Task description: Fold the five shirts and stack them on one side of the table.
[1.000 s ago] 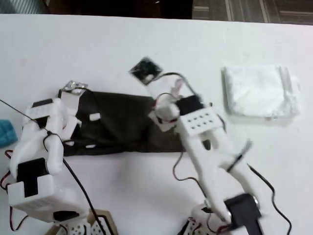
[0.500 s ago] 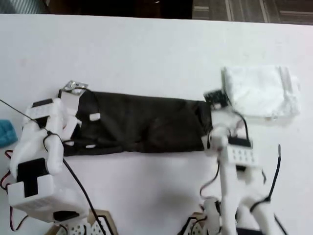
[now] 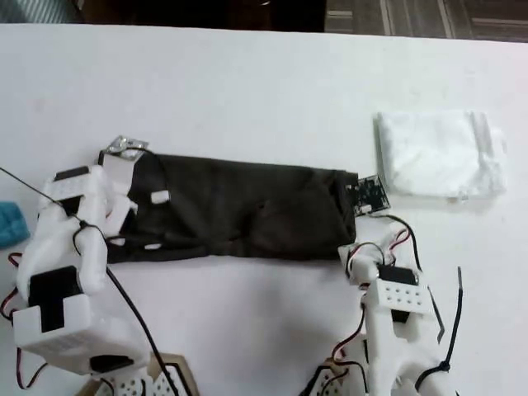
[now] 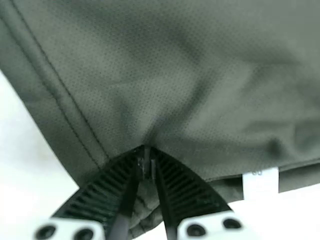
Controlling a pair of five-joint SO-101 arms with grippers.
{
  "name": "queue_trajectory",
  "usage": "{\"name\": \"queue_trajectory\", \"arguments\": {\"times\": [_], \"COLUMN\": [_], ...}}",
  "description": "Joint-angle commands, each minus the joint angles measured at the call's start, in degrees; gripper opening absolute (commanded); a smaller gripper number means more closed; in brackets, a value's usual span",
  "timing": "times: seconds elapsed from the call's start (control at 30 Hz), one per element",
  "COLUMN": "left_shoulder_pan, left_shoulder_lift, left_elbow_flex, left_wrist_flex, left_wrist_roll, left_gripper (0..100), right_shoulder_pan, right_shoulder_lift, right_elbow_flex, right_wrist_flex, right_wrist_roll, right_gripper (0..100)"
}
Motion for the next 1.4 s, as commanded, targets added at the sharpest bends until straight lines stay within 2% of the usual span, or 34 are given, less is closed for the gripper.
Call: {"name": "queue_trajectory", "arguments": {"times": [0.0,0.1,0.3,0.4,0.53,0.57,0.67,0.87,1.13,1.2,1.3,1.37], "left_shoulder_pan": [1.32,3.69,1.41,-1.76,-6.24,-7.38,-8.79,-7.82,-4.75,-3.25,-1.76,-1.67], "left_shoulder_lift": [-1.14,-2.29,-2.46,-2.37,1.49,3.69,12.22,29.01,41.58,43.08,45.01,45.80], "left_elbow_flex": [-3.30,-8.84,-22.90,-25.98,-25.71,-26.15,-28.88,-42.33,-60.26,-63.34,-66.77,-67.74], "left_wrist_flex": [3.25,9.32,17.14,17.05,10.90,9.93,9.14,16.79,33.85,37.45,39.91,40.00], "left_wrist_roll": [0.09,0.35,10.02,11.87,11.87,11.96,11.87,12.22,11.87,11.87,12.13,12.13], "left_gripper": [3,3,3,8,24,25,24,23,23,20,1,4], "right_shoulder_pan": [0.13,0.13,0.13,0.13,0.13,0.13,0.13,0.13,0.13,0.13,0.13,0.13], "right_shoulder_lift": [-1.71,-1.63,-1.63,-1.63,-1.63,-1.63,-1.63,-1.63,-1.63,-1.63,-1.63,-1.63], "right_elbow_flex": [-0.26,-0.26,-0.26,-0.26,-0.26,-0.26,-0.26,-0.26,-0.26,-0.26,-0.26,-0.26], "right_wrist_flex": [-1.19,-1.19,-1.19,-1.19,-1.19,-1.19,-1.27,-1.27,-1.27,-1.27,-1.27,-1.27], "right_wrist_roll": [-0.53,-0.53,-0.53,-0.53,-0.53,-0.53,-0.53,-0.53,-0.53,-0.53,-0.53,-0.53], "right_gripper": [2.1,2.1,2.1,2.1,2.1,2.1,2.1,2.1,2.1,2.1,2.1,2.1]}}
